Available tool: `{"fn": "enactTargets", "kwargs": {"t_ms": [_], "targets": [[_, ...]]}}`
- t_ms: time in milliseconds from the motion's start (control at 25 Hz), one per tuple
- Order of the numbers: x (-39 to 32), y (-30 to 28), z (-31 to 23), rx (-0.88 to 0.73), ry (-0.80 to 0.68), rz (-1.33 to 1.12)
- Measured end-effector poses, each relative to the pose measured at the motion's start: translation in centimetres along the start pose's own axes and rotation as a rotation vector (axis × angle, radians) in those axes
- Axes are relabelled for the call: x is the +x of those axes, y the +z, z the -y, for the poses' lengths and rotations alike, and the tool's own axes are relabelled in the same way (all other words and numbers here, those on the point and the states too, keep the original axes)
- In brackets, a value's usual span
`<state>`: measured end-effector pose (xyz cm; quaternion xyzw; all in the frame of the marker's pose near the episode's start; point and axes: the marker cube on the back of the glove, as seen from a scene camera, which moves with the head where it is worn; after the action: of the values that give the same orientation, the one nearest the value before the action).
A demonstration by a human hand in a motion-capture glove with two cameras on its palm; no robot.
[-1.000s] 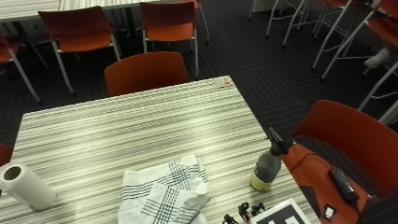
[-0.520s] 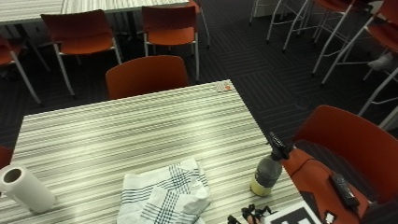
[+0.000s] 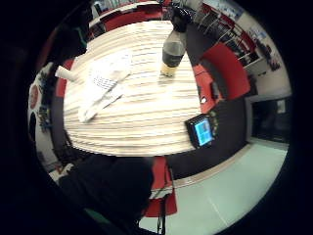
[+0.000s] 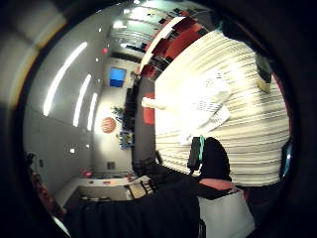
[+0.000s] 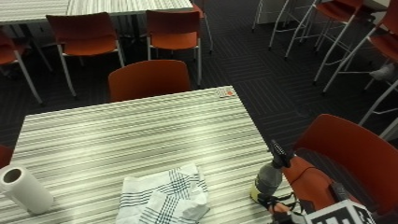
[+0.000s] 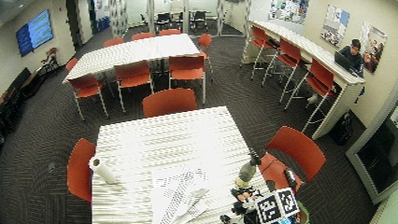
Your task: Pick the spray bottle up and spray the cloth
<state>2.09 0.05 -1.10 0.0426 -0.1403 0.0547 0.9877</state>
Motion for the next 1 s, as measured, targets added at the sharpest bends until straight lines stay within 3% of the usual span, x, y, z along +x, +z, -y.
{"fn": "enactTargets", "kwargs": {"t_ms": [240, 360, 600, 1000], "targets": [[2.2, -0.9, 1.0, 0.062, 0.128, 0.579], [4.0, -0.4, 1.6, 0.074, 0.219, 0.744], [6.4, 2.3, 3.6, 0.017, 0.338, 0.81], [3.8, 7.1, 5.5, -0.104, 0.292, 0.732]]}}
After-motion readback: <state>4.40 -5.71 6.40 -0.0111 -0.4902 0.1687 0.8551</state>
